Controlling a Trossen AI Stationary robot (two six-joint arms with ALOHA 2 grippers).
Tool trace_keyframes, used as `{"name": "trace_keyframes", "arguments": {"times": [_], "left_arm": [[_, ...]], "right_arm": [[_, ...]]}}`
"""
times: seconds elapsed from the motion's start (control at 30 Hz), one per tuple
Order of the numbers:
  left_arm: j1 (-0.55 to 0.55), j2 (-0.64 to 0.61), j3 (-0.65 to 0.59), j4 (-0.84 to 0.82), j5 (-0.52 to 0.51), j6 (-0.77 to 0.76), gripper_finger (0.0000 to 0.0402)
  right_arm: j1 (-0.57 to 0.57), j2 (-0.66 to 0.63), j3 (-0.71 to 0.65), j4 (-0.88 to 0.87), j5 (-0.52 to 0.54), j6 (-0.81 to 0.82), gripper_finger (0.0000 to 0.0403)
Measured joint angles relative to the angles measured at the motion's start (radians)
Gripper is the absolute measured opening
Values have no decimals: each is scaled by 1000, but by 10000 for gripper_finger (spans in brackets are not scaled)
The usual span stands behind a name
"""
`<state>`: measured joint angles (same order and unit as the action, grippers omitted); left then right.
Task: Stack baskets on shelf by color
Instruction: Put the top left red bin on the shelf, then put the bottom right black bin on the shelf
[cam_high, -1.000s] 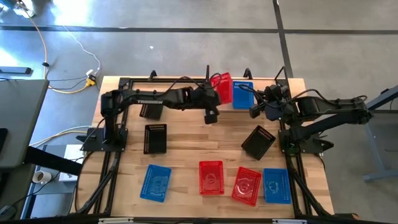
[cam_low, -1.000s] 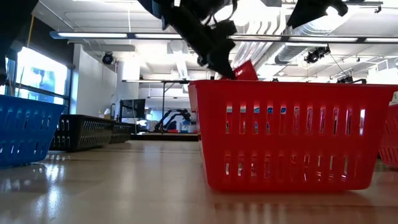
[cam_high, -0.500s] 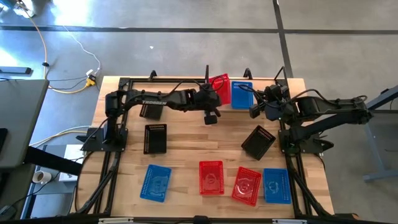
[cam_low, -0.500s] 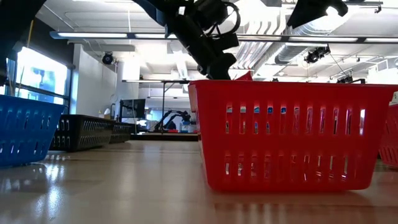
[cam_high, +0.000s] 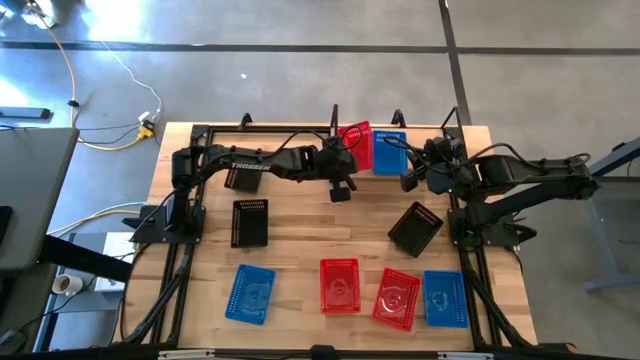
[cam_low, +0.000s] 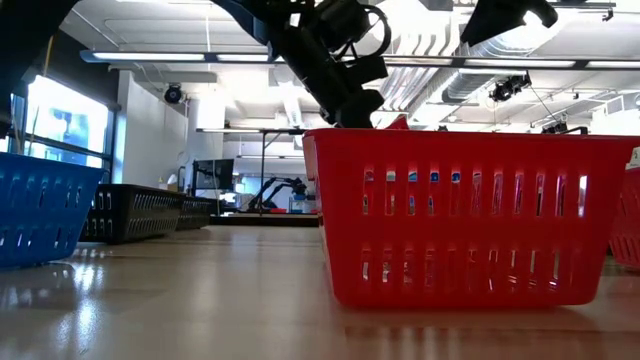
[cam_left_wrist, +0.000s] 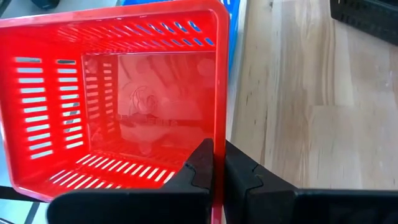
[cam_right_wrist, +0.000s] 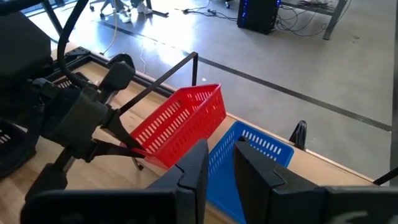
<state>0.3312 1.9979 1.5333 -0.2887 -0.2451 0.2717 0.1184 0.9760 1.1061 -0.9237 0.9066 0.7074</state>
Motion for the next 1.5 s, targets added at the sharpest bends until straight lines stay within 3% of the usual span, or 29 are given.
{"name": "trace_keyframes", "arguments": {"times": [0.2,0.63,1.0,1.5], "left_arm": [[-1,1,0,-3,-12,-9,4],[-5,5,-4,-31,-58,-47,58],[-5,-1,-1,-29,-50,-100,65],[-26,-29,241,-181,75,-167,65]], "right_arm": [[0,0,0,0,-1,0,62],[0,0,0,-3,-6,-1,62],[0,0,0,-8,-15,-1,62],[0,-4,0,-45,-213,0,62]]}}
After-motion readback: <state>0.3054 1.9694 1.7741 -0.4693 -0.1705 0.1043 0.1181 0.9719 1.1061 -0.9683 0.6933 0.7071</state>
